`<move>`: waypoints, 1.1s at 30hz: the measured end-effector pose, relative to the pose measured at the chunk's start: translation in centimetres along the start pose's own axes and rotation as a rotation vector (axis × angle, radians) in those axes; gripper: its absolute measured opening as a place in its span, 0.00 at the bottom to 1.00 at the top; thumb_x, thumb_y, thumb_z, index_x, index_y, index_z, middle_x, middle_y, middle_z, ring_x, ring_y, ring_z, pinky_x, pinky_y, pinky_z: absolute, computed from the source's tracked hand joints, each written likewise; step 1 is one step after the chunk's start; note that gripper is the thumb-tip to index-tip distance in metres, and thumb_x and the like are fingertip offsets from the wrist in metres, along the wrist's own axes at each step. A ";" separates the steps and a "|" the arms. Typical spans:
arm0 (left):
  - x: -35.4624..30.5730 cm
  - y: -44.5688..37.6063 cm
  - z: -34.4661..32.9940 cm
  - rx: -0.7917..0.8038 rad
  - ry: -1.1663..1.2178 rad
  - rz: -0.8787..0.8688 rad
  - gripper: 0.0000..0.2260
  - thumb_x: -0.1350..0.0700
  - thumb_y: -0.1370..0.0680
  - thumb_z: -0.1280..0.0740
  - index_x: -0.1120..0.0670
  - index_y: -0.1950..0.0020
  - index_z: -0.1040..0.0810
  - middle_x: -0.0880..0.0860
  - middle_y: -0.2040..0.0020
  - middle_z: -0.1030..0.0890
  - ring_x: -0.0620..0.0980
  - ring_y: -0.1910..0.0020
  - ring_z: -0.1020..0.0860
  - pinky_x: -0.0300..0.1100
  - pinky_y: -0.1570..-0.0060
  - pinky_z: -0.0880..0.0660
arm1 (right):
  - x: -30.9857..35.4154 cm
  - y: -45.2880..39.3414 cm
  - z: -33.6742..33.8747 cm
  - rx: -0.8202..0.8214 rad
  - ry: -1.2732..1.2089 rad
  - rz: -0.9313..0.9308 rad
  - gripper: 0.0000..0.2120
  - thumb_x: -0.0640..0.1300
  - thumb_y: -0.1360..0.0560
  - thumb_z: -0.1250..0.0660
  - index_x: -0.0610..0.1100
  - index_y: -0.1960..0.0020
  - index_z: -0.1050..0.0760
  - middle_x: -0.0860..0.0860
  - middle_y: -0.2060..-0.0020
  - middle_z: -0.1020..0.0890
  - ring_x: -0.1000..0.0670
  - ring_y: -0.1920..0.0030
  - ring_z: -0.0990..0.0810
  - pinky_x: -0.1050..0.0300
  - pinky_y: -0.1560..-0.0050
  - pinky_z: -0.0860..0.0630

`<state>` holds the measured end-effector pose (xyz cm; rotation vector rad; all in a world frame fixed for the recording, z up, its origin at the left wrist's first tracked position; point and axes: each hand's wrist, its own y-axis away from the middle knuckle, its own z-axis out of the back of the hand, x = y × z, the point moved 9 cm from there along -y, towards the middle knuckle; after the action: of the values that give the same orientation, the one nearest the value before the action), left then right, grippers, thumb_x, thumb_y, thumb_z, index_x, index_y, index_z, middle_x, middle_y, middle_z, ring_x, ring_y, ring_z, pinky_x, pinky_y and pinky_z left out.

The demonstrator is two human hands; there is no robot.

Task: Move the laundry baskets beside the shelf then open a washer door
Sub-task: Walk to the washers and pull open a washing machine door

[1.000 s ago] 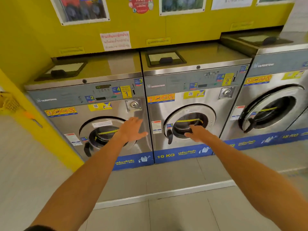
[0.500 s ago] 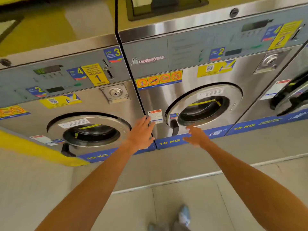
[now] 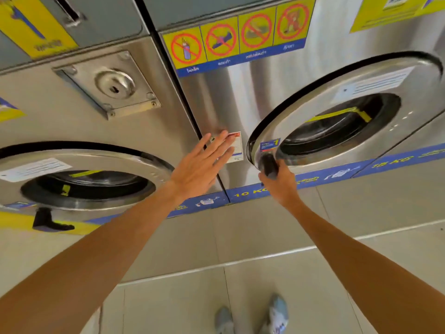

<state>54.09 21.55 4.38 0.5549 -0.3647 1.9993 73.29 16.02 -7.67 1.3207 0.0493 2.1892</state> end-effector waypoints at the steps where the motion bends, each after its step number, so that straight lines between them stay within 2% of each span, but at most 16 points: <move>1: 0.1 0.0 -0.4 -0.003 -0.026 -0.008 0.38 0.50 0.23 0.34 0.59 0.18 0.46 0.60 0.17 0.56 0.60 0.18 0.58 0.59 0.20 0.58 | -0.2 0.0 -0.2 -0.029 -0.016 0.001 0.20 0.44 0.24 0.27 0.40 0.35 0.27 0.42 0.50 0.15 0.43 0.56 0.14 0.64 0.63 0.24; 3: 0.4 -0.1 -0.9 -0.016 -0.063 -0.031 0.38 0.51 0.22 0.35 0.59 0.18 0.49 0.59 0.17 0.57 0.60 0.18 0.58 0.57 0.20 0.60 | -0.4 0.1 -0.3 -0.083 -0.056 -0.005 0.15 0.42 0.24 0.27 0.41 0.40 0.26 0.42 0.55 0.16 0.46 0.63 0.17 0.72 0.72 0.30; 5: 0.7 0.0 -1.0 -0.043 -0.085 -0.055 0.38 0.53 0.22 0.36 0.60 0.18 0.50 0.58 0.17 0.56 0.59 0.18 0.57 0.56 0.20 0.60 | -0.5 0.2 -0.1 -0.118 -0.075 -0.008 0.13 0.41 0.25 0.28 0.41 0.43 0.26 0.41 0.58 0.17 0.47 0.67 0.20 0.73 0.76 0.31; 8: 1.1 0.0 -1.1 -0.062 -0.129 -0.066 0.39 0.54 0.22 0.37 0.61 0.18 0.54 0.58 0.17 0.58 0.59 0.18 0.57 0.54 0.20 0.60 | -0.4 0.6 0.0 -0.137 -0.081 -0.008 0.16 0.40 0.25 0.28 0.38 0.40 0.26 0.41 0.57 0.17 0.39 0.60 0.16 0.74 0.74 0.31; 9: 1.2 0.0 -1.1 -0.063 -0.139 -0.069 0.39 0.53 0.22 0.38 0.61 0.18 0.55 0.59 0.17 0.60 0.59 0.18 0.58 0.54 0.20 0.61 | -0.4 0.9 0.1 -0.145 -0.075 -0.012 0.17 0.40 0.25 0.28 0.38 0.38 0.26 0.40 0.55 0.17 0.38 0.57 0.16 0.71 0.69 0.27; 11: 1.1 0.0 -1.2 -0.061 -0.165 -0.067 0.40 0.51 0.22 0.39 0.61 0.18 0.57 0.60 0.18 0.63 0.59 0.18 0.60 0.54 0.20 0.61 | -0.6 1.7 0.2 -0.151 -0.067 -0.025 0.19 0.41 0.25 0.28 0.38 0.36 0.26 0.39 0.53 0.15 0.39 0.53 0.16 0.54 0.57 0.21; 12: 1.0 0.0 -1.2 -0.059 -0.174 -0.064 0.40 0.51 0.22 0.39 0.62 0.18 0.58 0.60 0.18 0.64 0.60 0.18 0.60 0.54 0.20 0.61 | -0.8 2.1 0.3 -0.148 -0.068 -0.031 0.19 0.41 0.25 0.28 0.38 0.35 0.26 0.39 0.52 0.15 0.39 0.53 0.17 0.51 0.54 0.21; 16: 0.4 -0.1 -0.8 -0.055 -0.177 -0.040 0.41 0.51 0.23 0.38 0.62 0.18 0.57 0.61 0.19 0.64 0.60 0.18 0.60 0.55 0.20 0.59 | -2.4 4.7 2.0 -0.144 -0.054 -0.053 0.16 0.43 0.24 0.29 0.43 0.37 0.24 0.40 0.55 0.14 0.45 0.60 0.18 0.57 0.61 0.25; 20: 0.4 0.1 -0.5 -0.016 -0.198 -0.026 0.42 0.51 0.23 0.38 0.62 0.18 0.57 0.61 0.19 0.63 0.61 0.18 0.60 0.56 0.20 0.56 | -4.4 8.1 4.6 -0.163 -0.047 -0.073 0.15 0.42 0.26 0.28 0.50 0.40 0.22 0.43 0.62 0.13 0.63 0.70 0.18 0.72 0.72 0.29; 21: 0.4 0.1 -0.3 -0.001 -0.201 -0.025 0.41 0.51 0.23 0.38 0.62 0.18 0.57 0.61 0.18 0.63 0.61 0.18 0.60 0.56 0.20 0.56 | -4.9 8.8 5.2 -0.161 -0.050 -0.076 0.13 0.41 0.26 0.28 0.49 0.42 0.21 0.44 0.63 0.13 0.61 0.68 0.16 0.72 0.72 0.29; 23: 0.3 0.2 -0.1 0.029 -0.214 -0.013 0.40 0.51 0.22 0.39 0.61 0.18 0.56 0.60 0.18 0.62 0.61 0.18 0.59 0.56 0.20 0.56 | -6.3 10.2 6.5 -0.174 -0.049 -0.095 0.06 0.40 0.27 0.27 0.47 0.53 0.21 0.49 0.68 0.14 0.51 0.64 0.13 0.64 0.70 0.27; 26: 0.0 0.2 0.0 0.085 -0.245 0.032 0.40 0.50 0.22 0.39 0.60 0.18 0.57 0.60 0.19 0.64 0.62 0.19 0.61 0.57 0.20 0.59 | -8.5 11.9 8.5 -0.198 -0.032 -0.126 0.11 0.39 0.28 0.25 0.49 0.62 0.26 0.58 0.76 0.19 0.58 0.71 0.17 0.64 0.71 0.28; 28: -0.3 0.2 0.2 0.129 -0.222 0.077 0.41 0.49 0.23 0.38 0.60 0.18 0.58 0.60 0.18 0.63 0.62 0.19 0.61 0.59 0.21 0.56 | -9.7 12.8 9.8 -0.193 -0.058 -0.118 0.12 0.37 0.27 0.25 0.48 0.63 0.25 0.54 0.74 0.18 0.53 0.71 0.15 0.73 0.73 0.29; 29: -0.5 0.2 0.3 0.151 -0.204 0.101 0.42 0.48 0.23 0.37 0.60 0.18 0.58 0.60 0.18 0.62 0.62 0.19 0.62 0.59 0.21 0.55 | -10.1 13.3 10.5 -0.196 -0.060 -0.112 0.12 0.36 0.27 0.25 0.47 0.63 0.25 0.48 0.71 0.17 0.49 0.70 0.14 0.75 0.73 0.30; 31: -0.9 0.1 0.7 0.188 -0.175 0.149 0.44 0.48 0.24 0.35 0.60 0.18 0.58 0.60 0.18 0.60 0.62 0.19 0.62 0.60 0.21 0.53 | -10.9 14.1 11.8 -0.183 -0.059 -0.104 0.12 0.34 0.27 0.25 0.46 0.63 0.24 0.40 0.67 0.16 0.45 0.69 0.14 0.74 0.72 0.29; 33: -1.2 0.0 1.1 0.221 -0.150 0.193 0.44 0.48 0.24 0.34 0.60 0.17 0.56 0.60 0.17 0.59 0.62 0.19 0.62 0.60 0.21 0.53 | -11.7 14.7 13.0 -0.149 -0.041 -0.097 0.08 0.35 0.26 0.25 0.43 0.60 0.22 0.40 0.66 0.15 0.44 0.66 0.14 0.66 0.67 0.25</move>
<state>54.80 20.10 4.65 0.8393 -0.2994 2.2053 81.30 -5.25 -5.77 1.2531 -0.0636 2.0423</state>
